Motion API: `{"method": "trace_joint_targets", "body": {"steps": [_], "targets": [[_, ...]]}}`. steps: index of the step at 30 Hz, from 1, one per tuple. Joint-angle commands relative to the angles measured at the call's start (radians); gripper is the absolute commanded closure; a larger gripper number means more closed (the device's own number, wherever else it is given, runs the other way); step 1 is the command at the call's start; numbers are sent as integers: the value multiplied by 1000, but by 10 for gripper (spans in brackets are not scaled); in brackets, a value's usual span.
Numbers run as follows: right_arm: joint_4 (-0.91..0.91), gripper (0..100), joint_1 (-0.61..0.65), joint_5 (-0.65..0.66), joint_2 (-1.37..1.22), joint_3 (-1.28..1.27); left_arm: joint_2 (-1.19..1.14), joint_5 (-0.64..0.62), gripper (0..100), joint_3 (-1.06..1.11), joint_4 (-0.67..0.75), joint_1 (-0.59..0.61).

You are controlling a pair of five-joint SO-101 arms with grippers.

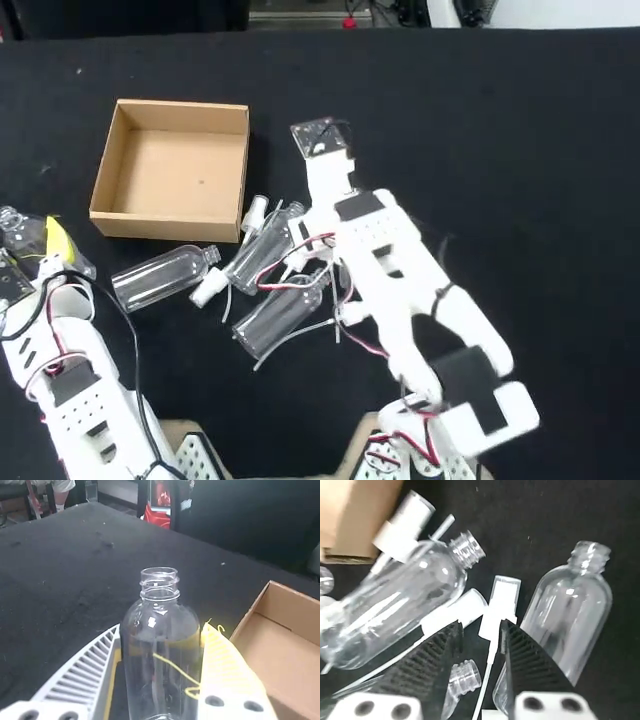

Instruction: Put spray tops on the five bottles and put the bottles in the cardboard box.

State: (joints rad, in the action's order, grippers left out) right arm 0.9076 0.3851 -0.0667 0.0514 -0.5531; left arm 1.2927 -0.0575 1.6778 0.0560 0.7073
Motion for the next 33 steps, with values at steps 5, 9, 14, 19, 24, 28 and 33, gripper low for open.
{"method": "trace_joint_targets", "body": {"steps": [5,9,14,19,24,28,33], "targets": [[-21,877,-109,25,-61,61,15,-5,837,-4,-6,-18],[-28,877,-109,37,-104,62,15,-5,837,-4,-5,-18],[-51,877,-86,41,-145,90,15,-5,837,-4,-6,-24],[-49,817,-32,34,-156,93,15,-5,837,-4,-6,-24],[-52,818,-38,6,-191,99,15,-5,837,-1,-6,-24],[-58,819,-38,0,-229,113,15,-5,837,-4,-6,-24],[-49,929,-40,0,-209,125,15,-5,837,-12,-3,-24]]}}
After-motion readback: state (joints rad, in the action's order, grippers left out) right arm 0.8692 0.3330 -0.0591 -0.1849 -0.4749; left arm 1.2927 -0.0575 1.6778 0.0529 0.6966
